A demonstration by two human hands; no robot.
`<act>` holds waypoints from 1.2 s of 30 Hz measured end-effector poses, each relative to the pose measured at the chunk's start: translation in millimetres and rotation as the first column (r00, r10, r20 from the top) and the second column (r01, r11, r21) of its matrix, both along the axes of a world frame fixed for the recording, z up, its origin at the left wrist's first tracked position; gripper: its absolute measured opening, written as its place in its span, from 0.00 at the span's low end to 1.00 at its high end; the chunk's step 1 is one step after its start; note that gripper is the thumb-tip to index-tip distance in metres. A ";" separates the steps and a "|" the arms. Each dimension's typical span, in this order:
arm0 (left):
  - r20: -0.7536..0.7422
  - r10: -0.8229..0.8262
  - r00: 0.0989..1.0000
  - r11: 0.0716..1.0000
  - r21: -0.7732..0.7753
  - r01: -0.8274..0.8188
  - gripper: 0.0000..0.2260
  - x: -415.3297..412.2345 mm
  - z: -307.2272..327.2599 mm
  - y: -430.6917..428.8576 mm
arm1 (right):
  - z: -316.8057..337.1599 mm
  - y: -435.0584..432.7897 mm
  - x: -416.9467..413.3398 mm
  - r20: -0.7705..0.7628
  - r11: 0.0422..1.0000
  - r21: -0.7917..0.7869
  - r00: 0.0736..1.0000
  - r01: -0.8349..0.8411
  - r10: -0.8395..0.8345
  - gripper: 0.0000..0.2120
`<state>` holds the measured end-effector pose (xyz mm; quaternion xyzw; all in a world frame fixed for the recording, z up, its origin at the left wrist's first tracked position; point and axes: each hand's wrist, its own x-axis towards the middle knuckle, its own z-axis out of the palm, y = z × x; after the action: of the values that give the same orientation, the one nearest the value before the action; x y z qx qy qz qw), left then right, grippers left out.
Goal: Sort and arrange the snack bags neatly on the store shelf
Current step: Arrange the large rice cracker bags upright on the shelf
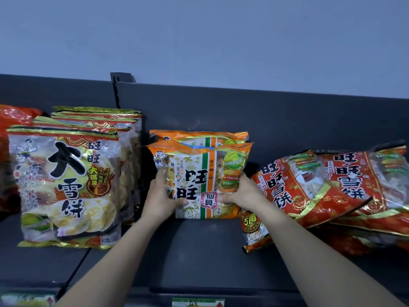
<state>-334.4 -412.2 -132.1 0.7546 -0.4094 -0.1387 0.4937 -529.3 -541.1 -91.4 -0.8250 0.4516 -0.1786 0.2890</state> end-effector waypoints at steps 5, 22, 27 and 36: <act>0.253 0.191 0.948 0.979 -0.118 -0.166 0.56 -20.3 8.7 12.6 | 7.2 15.7 -6.5 -0.059 0.995 -0.089 0.997 0.034 -0.039 0.41; 0.782 -0.188 0.594 0.880 -0.135 0.456 0.22 -137.3 64.6 -38.4 | 79.1 20.9 -114.2 -0.349 0.784 -0.495 0.741 0.374 -0.574 0.42; 0.663 -0.349 0.662 0.900 0.039 0.435 0.26 -171.7 66.6 -73.5 | 89.0 10.0 -146.3 -0.308 0.856 -0.343 0.814 0.388 -0.492 0.21; 0.355 -0.262 0.897 0.953 0.244 0.181 0.23 -217.4 65.4 -139.0 | 83.1 -16.7 -214.6 0.132 0.998 -0.020 0.990 0.056 -0.053 0.09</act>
<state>-551.8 -551.2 -66.7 0.7621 -0.5650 -0.0854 0.3045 -744.0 -557.8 -8.3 -0.8023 0.4516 -0.2458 0.3033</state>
